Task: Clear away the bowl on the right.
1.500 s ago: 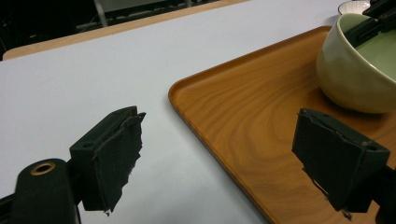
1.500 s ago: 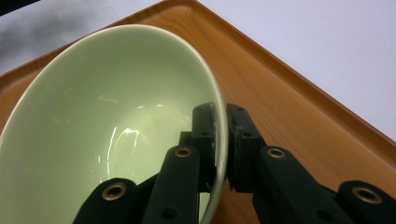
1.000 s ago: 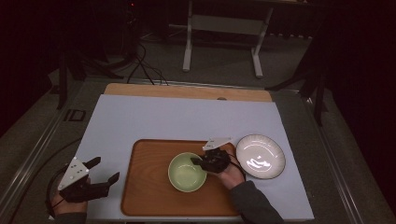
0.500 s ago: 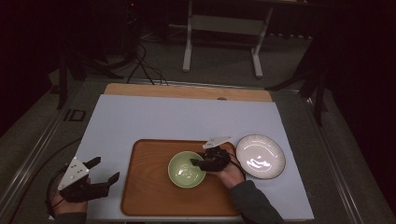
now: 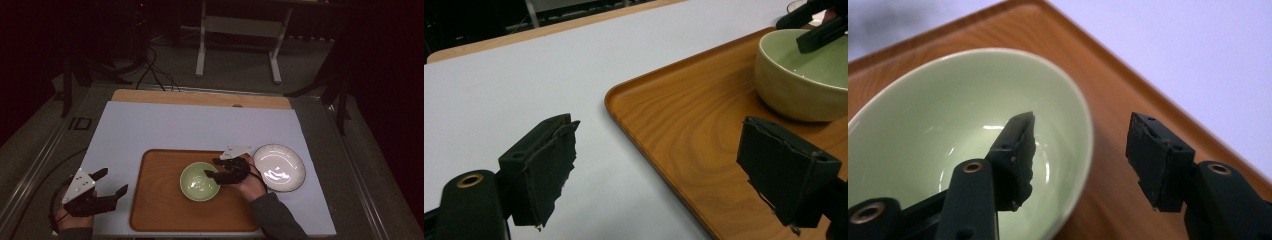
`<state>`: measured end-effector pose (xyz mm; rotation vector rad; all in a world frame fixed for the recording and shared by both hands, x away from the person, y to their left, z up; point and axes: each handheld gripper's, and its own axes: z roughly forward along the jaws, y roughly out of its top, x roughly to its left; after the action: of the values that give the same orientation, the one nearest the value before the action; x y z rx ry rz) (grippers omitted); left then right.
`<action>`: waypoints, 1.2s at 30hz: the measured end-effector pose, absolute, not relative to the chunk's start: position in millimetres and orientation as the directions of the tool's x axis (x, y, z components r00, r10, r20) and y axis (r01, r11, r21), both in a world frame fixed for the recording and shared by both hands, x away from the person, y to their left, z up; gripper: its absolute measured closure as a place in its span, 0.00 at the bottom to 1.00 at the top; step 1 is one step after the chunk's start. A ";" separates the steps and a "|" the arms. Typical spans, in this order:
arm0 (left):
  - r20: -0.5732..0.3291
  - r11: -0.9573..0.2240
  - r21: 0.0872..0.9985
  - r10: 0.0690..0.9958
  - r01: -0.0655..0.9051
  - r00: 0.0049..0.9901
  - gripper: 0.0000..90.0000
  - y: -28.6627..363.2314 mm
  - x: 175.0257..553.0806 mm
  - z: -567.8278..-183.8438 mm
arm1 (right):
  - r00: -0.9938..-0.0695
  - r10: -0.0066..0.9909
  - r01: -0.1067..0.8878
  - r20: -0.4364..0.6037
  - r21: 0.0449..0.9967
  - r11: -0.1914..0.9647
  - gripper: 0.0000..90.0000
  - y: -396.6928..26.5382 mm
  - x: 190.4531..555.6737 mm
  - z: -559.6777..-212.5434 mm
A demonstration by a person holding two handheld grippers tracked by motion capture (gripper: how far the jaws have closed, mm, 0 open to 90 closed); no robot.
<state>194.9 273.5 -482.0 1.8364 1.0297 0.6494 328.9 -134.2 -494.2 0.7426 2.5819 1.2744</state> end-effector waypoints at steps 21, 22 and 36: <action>0.017 -0.244 0.892 0.860 0.381 0.511 0.17 273.4 194.7 -481.9 | -0.825 0.565 0.311 -0.018 0.820 0.481 0.50 -183.0 324.2 -465.9; 0.018 -0.245 0.892 0.860 0.381 0.511 0.17 273.4 194.7 -481.9 | -0.823 0.568 0.313 -0.017 0.820 0.479 0.50 -184.5 323.8 -465.5; 0.017 -0.244 0.891 0.860 0.382 0.510 0.17 273.4 194.7 -481.9 | -0.787 0.617 0.327 -0.024 0.831 0.451 0.49 -220.3 319.1 -463.3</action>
<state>194.7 273.4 -481.9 1.8363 1.0329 0.6553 319.1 -220.3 -463.3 0.8050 2.3829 1.2590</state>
